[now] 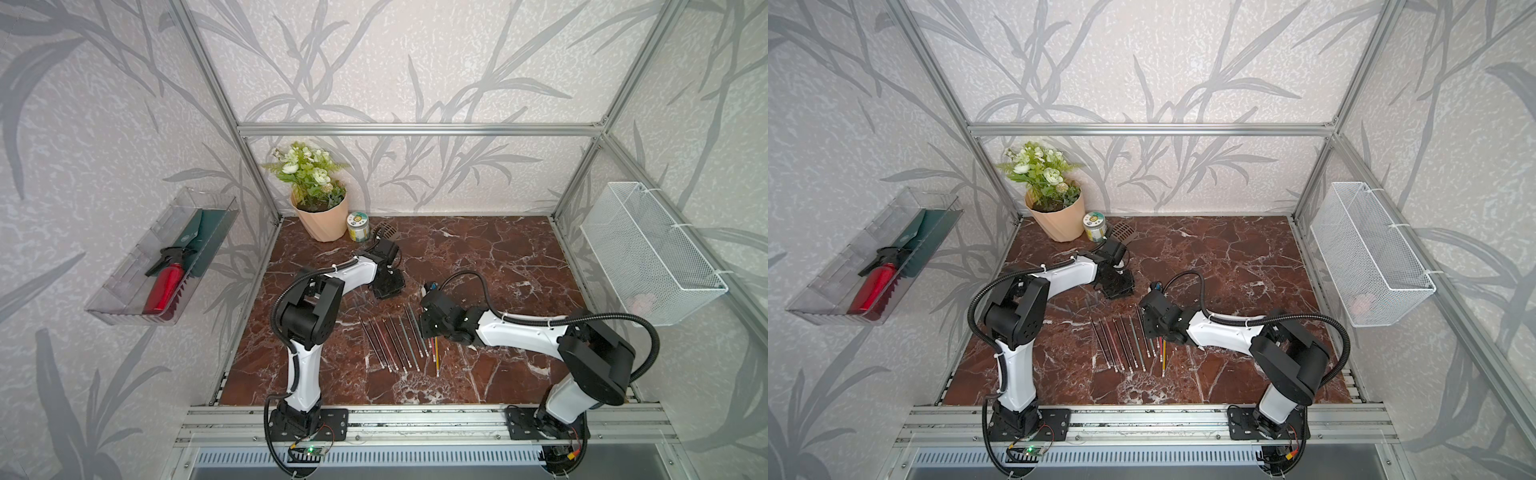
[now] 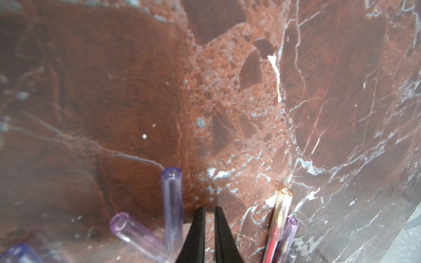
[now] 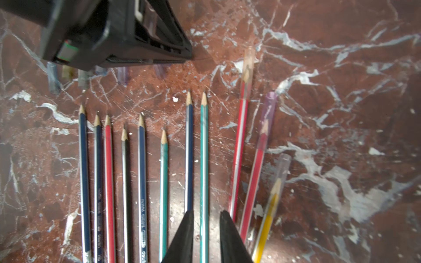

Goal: Remove the protective cover of the pencils
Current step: Pick up the pencil from the center of the board.

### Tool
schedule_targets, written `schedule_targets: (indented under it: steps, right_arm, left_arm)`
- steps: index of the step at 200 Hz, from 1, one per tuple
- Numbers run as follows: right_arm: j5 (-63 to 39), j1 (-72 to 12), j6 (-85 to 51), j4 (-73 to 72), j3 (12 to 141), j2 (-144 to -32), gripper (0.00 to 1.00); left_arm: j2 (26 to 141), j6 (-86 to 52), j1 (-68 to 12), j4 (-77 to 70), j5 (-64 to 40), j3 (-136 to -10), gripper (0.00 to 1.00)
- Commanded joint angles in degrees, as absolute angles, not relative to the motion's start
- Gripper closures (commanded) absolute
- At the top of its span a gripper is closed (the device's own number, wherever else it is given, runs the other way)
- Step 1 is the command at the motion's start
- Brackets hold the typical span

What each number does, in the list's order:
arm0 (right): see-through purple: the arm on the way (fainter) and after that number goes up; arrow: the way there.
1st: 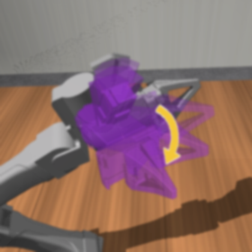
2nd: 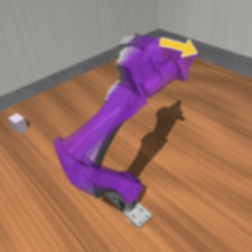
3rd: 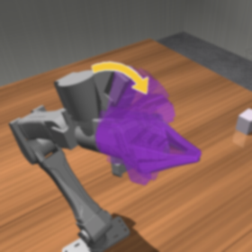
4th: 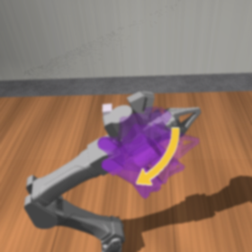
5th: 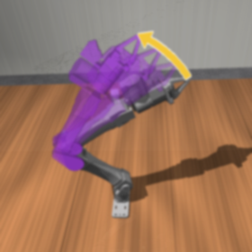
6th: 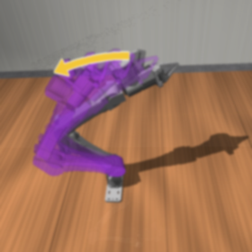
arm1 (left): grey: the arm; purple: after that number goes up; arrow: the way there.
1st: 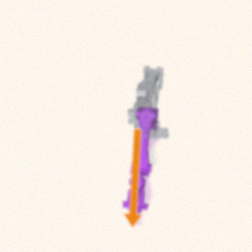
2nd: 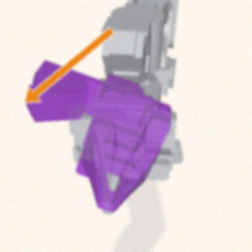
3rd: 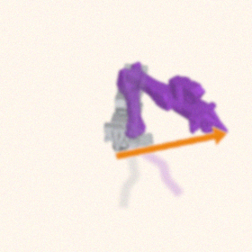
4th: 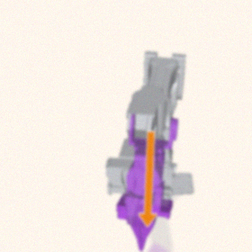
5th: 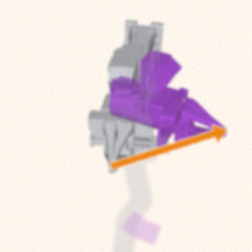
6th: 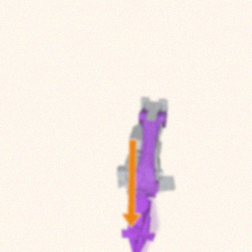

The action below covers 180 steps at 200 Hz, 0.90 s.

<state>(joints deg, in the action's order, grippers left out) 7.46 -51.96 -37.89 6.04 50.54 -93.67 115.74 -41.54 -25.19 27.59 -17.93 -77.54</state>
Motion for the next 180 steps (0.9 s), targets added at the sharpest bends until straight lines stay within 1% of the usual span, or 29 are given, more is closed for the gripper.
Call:
schedule_targets:
  steps: [1,67,180]
  right_arm:
    - [8.7,-51.2,-37.8,7.4,49.7,-91.8,0.76]
    - [8.1,-50.4,-37.9,7.9,50.2,-93.4,0.75]
    - [6.6,-50.0,-37.6,10.6,53.8,-97.5,0.76]
  left_arm:
    - [116.7,-40.9,-25.6,30.6,-16.2,-78.7,0.86]
    - [116.3,-41.0,-25.7,31.0,-15.6,-78.6,0.80]
    - [116.1,-40.8,-25.7,31.1,-15.6,-78.6,0.80]
